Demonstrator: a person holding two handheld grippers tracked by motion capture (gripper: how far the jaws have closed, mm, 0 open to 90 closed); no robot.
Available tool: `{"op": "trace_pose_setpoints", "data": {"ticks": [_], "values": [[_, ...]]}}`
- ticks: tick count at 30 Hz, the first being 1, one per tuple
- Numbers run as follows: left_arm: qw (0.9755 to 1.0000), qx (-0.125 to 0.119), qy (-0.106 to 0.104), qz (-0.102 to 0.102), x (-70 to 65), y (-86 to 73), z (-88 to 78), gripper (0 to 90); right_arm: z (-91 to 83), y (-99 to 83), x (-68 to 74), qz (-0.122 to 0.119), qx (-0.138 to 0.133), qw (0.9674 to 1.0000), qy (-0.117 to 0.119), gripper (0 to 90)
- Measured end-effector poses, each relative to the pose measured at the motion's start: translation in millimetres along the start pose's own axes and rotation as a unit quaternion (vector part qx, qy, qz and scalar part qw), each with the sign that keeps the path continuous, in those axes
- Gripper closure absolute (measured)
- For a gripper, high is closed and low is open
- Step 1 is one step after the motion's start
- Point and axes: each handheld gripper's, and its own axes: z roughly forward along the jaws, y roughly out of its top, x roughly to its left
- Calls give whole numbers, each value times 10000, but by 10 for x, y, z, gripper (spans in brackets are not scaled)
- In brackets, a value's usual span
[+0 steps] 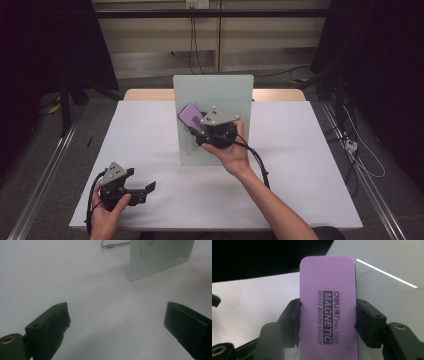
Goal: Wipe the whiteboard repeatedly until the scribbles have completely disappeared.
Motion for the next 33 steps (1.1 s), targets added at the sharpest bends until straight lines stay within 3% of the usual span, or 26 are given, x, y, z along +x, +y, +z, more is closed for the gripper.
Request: {"op": "trace_pose_setpoints", "data": {"ticks": [9,16,23,33], "values": [[10000,3,3,0,-2,1,5,61,-273,136,-327,58,-181,9985,-504,418],[10000,5,11,4,0,0,6,61,-311,199,-375,-6,-220,9971,-728,417],[10000,4,-5,27,-14,2,5,61,-173,187,-224,-107,-167,9982,-571,417],[10000,-4,0,10,-5,0,-2,61,82,-83,163,-299,118,9995,-76,417]]}}
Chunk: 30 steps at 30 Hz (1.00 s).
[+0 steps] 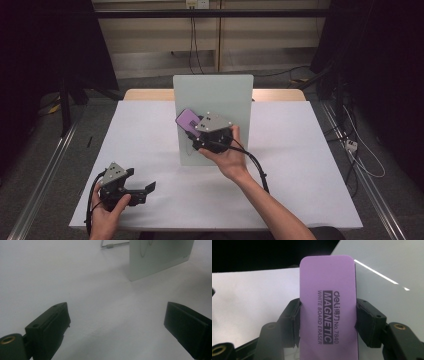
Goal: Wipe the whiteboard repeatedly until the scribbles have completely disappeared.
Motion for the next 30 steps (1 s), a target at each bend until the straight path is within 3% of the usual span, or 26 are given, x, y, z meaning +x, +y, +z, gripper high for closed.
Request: {"op": "trace_pose_setpoints", "data": {"ticks": [10,17,21,30], "values": [[10000,14,-17,8,-5,-1,14,61,123,-282,274,-182,370,9985,359,418],[10000,-3,10,0,-1,-1,1,61,148,-392,348,-169,498,9974,489,418],[10000,6,0,1,-1,-1,2,61,136,-357,313,-106,459,9977,482,418],[10000,0,-1,0,2,1,0,61,-6,-119,37,77,137,9997,162,418]]}}
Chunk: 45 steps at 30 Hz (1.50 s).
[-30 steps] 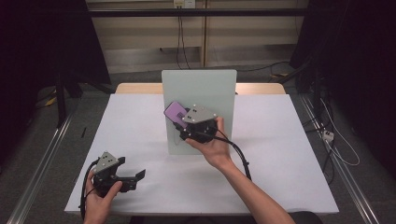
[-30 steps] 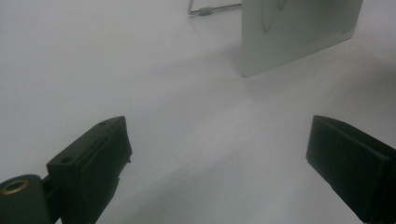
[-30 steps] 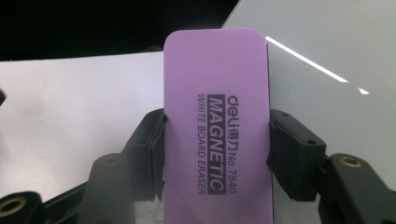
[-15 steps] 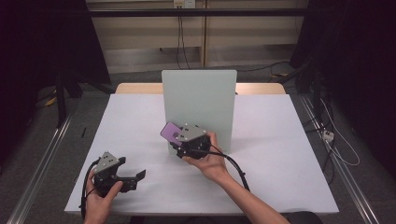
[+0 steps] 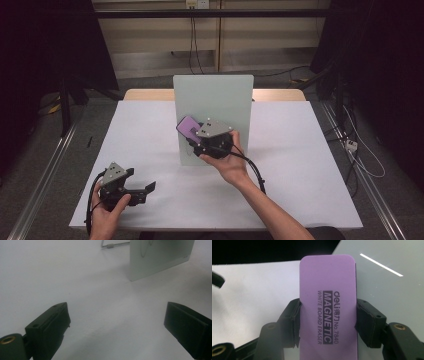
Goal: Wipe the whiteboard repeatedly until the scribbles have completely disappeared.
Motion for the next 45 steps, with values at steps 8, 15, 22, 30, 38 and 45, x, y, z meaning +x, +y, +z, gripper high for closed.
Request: {"op": "trace_pose_setpoints", "data": {"ticks": [8,15,22,30,38,45], "values": [[10000,-2,-5,-2,-5,-1,8,61,-46,92,-65,-79,-58,9997,-203,417],[10000,8,7,1,0,-3,0,61,19,3,36,-202,67,9997,-71,417],[10000,8,3,1,-9,-3,3,61,82,-124,140,-257,234,9993,156,417],[10000,24,5,18,-11,-1,10,61,195,-309,328,-441,584,9964,439,417],[10000,23,34,10,-4,-4,4,61,297,-332,396,-288,593,9955,683,417],[10000,16,24,-5,-5,-3,4,61,408,-333,501,-378,661,9936,833,417]]}}
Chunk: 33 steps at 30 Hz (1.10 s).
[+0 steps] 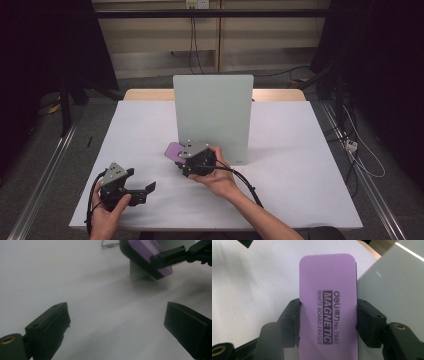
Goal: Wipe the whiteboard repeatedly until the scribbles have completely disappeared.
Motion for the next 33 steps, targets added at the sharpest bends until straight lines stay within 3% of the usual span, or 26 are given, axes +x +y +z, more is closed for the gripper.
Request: {"op": "trace_pose_setpoints", "data": {"ticks": [7,9,17,21,24,33], "values": [[10000,1,-4,-8,8,-2,-3,61,48,9,25,-10,5,10000,72,417],[10000,5,0,2,8,-2,-3,61,13,25,7,-32,-52,10000,-13,417],[10000,8,11,-17,9,-3,-1,61,-346,171,-298,52,-359,9980,-514,417],[10000,13,1,-12,1,-2,8,61,-465,175,-400,134,-467,9967,-647,417],[10000,11,-6,-8,-3,-2,13,62,-434,154,-361,61,-451,9967,-668,417],[10000,16,-4,6,3,-1,2,62,-137,44,-109,-118,-262,9992,-282,417]]}}
